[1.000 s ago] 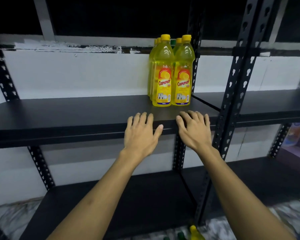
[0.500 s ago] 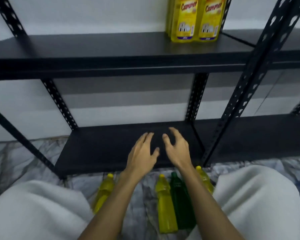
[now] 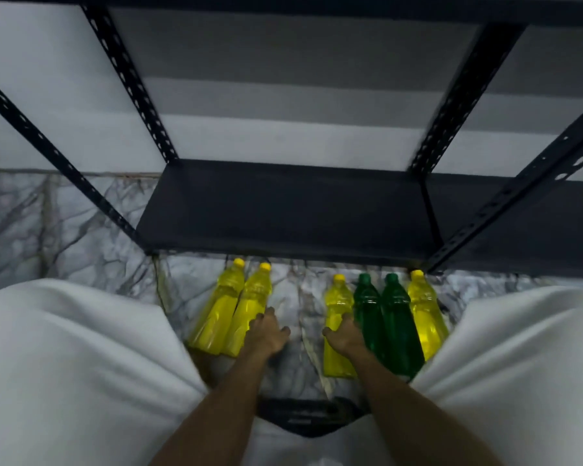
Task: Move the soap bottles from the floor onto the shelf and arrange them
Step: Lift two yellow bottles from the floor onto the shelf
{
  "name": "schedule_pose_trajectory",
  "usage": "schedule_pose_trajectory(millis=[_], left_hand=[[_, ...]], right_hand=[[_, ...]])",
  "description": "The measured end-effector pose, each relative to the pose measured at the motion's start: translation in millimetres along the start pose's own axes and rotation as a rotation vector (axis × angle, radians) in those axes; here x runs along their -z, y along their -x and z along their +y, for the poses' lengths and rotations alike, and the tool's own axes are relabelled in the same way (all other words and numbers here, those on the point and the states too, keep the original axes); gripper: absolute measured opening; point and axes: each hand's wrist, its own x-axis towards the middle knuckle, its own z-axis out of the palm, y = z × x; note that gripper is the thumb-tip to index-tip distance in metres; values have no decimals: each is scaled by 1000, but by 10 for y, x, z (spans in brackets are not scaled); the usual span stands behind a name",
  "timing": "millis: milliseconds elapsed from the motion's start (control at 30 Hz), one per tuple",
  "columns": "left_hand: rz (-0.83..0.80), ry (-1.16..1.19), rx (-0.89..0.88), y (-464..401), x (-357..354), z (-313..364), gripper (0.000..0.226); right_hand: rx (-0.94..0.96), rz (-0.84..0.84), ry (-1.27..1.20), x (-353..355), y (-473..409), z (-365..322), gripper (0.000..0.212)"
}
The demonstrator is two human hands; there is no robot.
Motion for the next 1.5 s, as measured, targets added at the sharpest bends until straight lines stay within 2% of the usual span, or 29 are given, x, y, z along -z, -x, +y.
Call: schedule_pose_trajectory(millis=[200, 367, 567, 667, 933, 1067, 1133, 1233, 1500], left_hand=[[42, 56, 80, -175, -23, -120, 71], [107, 7, 196, -286, -55, -247, 83], [218, -259, 195, -467, -270, -400, 94], [297, -325, 220, -564, -272, -444, 89], [209, -329, 282, -685, -274, -426, 88], [179, -311, 128, -608, -299, -344, 93], [126, -276, 71, -557, -351, -273, 95], [37, -79, 49, -524, -504, -204, 94], [-211, 440, 127, -620, -626, -214, 65]], right_hand=[[-45, 48, 48, -77, -106, -14, 89], [-85, 61, 64, -113, -209, -1, 90], [-96, 14, 80, -66, -475, 72, 105], [-77, -5, 118, -71, -530, 106, 112], [6, -34, 279, -158, -524, 81, 114], [28, -36, 317, -185, -564, 67, 117], [49, -38, 337, -195, -564, 59, 116], [84, -57, 318, -179, -556, 43, 118], [64, -131, 180, -305, -472, 118, 127]])
